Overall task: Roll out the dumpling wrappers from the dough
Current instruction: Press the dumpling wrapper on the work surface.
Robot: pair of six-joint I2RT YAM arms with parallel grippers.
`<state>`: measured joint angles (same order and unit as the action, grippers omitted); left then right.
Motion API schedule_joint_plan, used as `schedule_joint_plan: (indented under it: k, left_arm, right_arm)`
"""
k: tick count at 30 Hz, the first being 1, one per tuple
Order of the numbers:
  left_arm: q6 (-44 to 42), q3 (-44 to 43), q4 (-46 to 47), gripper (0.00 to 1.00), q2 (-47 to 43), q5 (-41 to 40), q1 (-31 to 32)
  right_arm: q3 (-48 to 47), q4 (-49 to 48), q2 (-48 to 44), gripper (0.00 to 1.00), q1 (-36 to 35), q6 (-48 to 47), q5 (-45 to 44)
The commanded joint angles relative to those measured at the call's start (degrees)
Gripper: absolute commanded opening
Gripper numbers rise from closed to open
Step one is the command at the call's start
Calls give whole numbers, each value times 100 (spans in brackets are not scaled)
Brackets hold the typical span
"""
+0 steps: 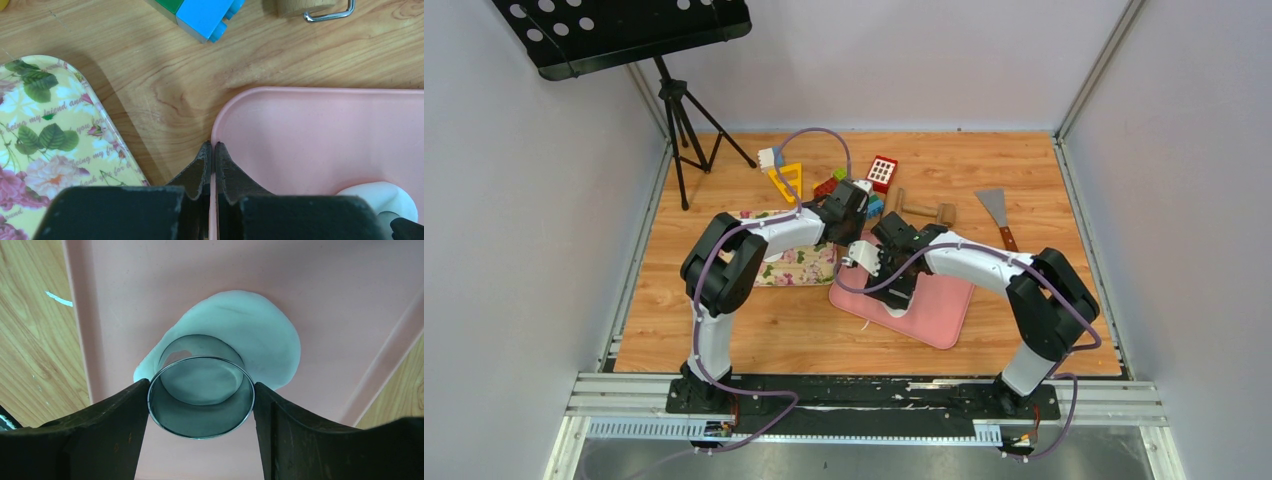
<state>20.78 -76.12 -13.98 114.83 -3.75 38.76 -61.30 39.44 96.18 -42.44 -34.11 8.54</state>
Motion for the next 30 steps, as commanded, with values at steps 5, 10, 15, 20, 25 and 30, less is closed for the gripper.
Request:
schedule_joint_plan:
  k: [5,10,15,20,25,30]
  left_arm:
    - [-38,58,-499,0,290,-121,61]
    - [-45,61,-507,0,287,-154,63]
    - [-47,62,-509,0,259,-195,61]
    - [-35,69,-501,0,290,-179,68]
    - [-19,69,-503,0,288,-161,67]
    - [-14,79,-539,0,233,-186,69]
  right_arm:
    - [427,253,199,54,15,-913,152]
    - [661,318,-50,54,122,-2234,555]
    - [595,704,-13,51,278,-2565,922]
    - [626,915,-122,51,280,-2680,1301]
    - [461,870,28,51,262,-2392,1392]
    - [331,-123,272,49,209,-801,460]
